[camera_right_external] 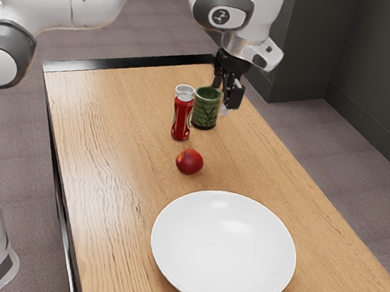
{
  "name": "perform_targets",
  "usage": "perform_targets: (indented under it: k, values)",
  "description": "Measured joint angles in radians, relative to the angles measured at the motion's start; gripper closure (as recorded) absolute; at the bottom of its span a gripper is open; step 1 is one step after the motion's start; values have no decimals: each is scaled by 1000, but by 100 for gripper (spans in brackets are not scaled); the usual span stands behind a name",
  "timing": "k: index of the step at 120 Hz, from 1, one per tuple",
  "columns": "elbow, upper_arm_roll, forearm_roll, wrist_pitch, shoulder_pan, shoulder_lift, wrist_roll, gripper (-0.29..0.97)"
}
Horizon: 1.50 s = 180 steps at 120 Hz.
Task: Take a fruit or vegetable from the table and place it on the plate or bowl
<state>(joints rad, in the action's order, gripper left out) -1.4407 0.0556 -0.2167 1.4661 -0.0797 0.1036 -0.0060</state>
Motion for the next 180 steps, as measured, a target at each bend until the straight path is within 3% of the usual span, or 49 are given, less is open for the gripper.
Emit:
perform_targets:
  k: [56,85,103,116,151,180]
  values:
    - [-8,-13,5,80,20,2,-8,0]
    - [-258,-135,147,158,45,-114,-37,0]
    - [-399,-142,227,271,130,-137,-99,0]
    - [-397,-109,255,340,154,-137,-136,0]
    - [-429,-98,342,405,-46,-139,-203,0]
    - [-453,-82,220,393,-31,-144,-230,0]
